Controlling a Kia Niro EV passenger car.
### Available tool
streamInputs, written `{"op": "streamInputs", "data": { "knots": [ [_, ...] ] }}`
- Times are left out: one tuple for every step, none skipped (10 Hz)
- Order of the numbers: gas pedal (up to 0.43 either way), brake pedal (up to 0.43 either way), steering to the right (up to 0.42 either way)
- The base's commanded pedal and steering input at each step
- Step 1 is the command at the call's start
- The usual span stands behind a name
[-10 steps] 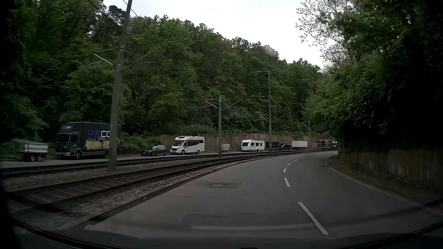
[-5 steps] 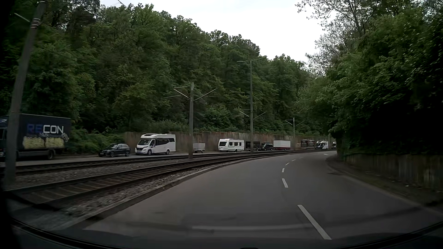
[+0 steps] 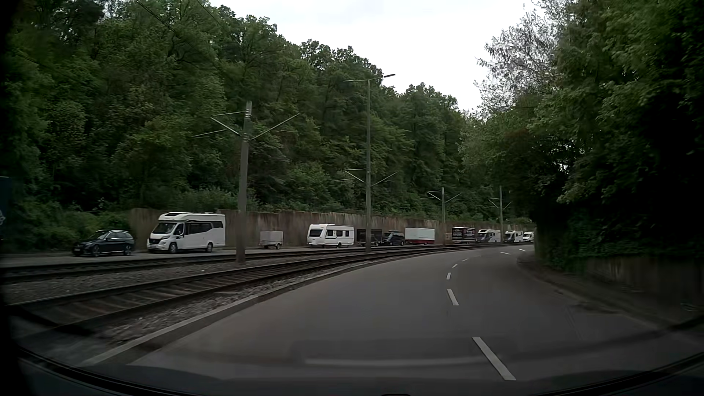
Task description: Follow the waypoints while adhering to traffic rules and regulations
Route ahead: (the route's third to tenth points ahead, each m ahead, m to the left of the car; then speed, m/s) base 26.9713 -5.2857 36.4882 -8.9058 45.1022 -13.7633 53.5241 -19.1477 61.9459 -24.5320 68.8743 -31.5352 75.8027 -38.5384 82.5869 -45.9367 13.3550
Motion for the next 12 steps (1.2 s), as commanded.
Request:
{"op": "streamInputs", "data": {
  "knots": [
    [0.157,0.000,0.052],
    [0.157,0.000,0.050],
    [0.157,0.000,0.046],
    [0.157,0.000,0.046],
    [0.157,0.000,0.050],
    [0.157,0.000,0.055],
    [0.157,0.000,0.061],
    [0.157,0.000,0.063],
    [0.157,0.000,0.064],
    [0.157,0.000,0.064],
    [0.157,0.000,0.063],
    [0.157,0.000,0.063]
  ]
}}
